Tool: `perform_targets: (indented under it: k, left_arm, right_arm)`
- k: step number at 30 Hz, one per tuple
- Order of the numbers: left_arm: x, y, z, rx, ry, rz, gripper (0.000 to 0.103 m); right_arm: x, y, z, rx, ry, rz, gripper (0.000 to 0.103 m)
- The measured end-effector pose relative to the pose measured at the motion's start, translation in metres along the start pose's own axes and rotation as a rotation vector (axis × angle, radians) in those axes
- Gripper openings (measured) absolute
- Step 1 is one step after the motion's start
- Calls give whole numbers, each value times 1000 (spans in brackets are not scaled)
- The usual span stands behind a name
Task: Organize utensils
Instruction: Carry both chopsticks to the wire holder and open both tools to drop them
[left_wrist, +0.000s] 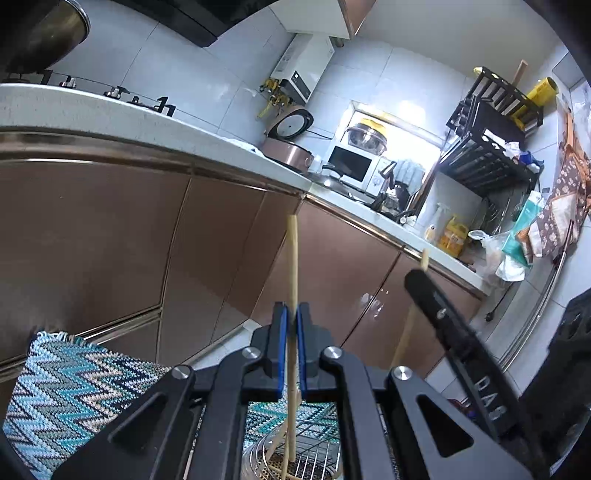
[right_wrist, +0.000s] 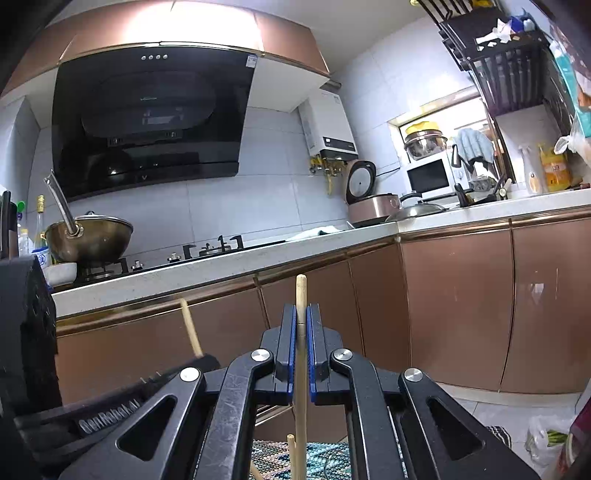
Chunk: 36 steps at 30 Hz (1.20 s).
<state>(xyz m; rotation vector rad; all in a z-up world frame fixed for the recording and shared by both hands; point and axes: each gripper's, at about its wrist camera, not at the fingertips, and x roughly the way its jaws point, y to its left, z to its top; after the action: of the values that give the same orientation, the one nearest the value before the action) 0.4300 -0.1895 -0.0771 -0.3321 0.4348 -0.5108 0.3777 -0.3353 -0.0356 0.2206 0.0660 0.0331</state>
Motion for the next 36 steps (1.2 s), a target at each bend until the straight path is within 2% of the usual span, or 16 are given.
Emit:
perform_targets:
  k: [12,25,31,32,34,35,36]
  left_arm:
    - [7,3,-16,5,21,25,5]
    - [17,14,-30,-16,33,56,5]
    - [16,14,-34,-21,44,48,6]
    - [14,14,-34,-20,44,48,6]
    - [9,13,-33,-17,47,46,9]
    - [5,12,-31,-15,48,44,13]
    - [1,11,-29,-13,46,45,17]
  right_arm:
    - [0,-1,-3,1,11,-8,6]
    - [-8,-6,-33,2,67,-25,6]
    - [-16,-5,-37,-3,87,-25,6]
    - [-19,-5,-37,-1,86,-29,8]
    - [-25,-6,-35,10,81,-37,19]
    - [-28,-7,-33,15,77,-41,31]
    - [-32,-7,-32,19,73,-44,34]
